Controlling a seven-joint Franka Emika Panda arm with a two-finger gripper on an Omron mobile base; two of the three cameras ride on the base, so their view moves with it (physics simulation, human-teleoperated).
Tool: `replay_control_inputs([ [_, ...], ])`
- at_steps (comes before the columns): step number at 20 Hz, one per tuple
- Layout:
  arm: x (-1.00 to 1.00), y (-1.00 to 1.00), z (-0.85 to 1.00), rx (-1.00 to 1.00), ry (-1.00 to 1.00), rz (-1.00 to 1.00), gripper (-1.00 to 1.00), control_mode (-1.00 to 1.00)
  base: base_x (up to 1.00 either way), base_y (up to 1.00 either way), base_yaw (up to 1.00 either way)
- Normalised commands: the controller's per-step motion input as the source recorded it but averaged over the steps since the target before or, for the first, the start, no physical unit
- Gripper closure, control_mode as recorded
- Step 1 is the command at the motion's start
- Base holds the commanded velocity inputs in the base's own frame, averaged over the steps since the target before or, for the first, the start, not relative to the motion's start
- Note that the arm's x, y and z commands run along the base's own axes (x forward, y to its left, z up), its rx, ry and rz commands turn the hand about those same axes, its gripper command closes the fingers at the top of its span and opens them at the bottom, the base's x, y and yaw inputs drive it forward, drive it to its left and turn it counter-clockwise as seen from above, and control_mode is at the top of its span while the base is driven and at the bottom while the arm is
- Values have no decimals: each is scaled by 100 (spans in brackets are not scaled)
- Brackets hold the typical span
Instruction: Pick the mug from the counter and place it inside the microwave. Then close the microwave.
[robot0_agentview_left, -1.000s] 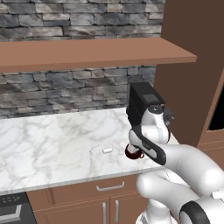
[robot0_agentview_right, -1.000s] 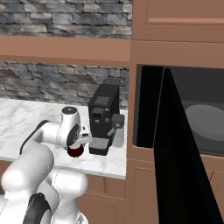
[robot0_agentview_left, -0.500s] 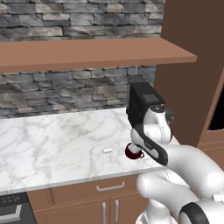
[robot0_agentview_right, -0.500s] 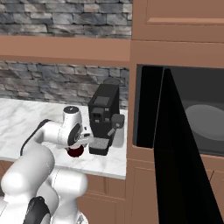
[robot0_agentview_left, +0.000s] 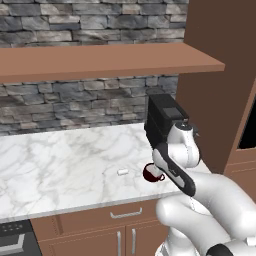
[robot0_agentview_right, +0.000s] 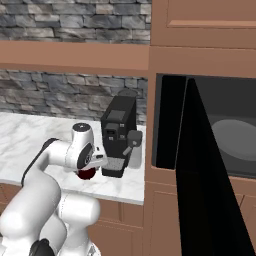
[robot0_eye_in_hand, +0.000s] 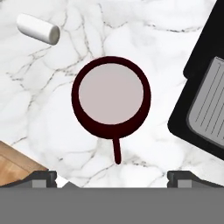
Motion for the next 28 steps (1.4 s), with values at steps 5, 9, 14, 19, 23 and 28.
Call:
replay_control_inputs([
  [5,7,0,-12,0,0,0,-100,-100,0,0,0],
  [9,0,0,-14,0,0,0,-100,-100,0,0,0],
  [14,0,0,-28,0,3,0,-100,-100,0,0,0],
  [19,1,0,-26,0,3,0,-100,-100,0,0,0],
  [23,3,0,-22,0,3,0,-100,-100,0,0,0],
  [28,0,0,-19,0,2,0,-100,-100,0,0,0],
])
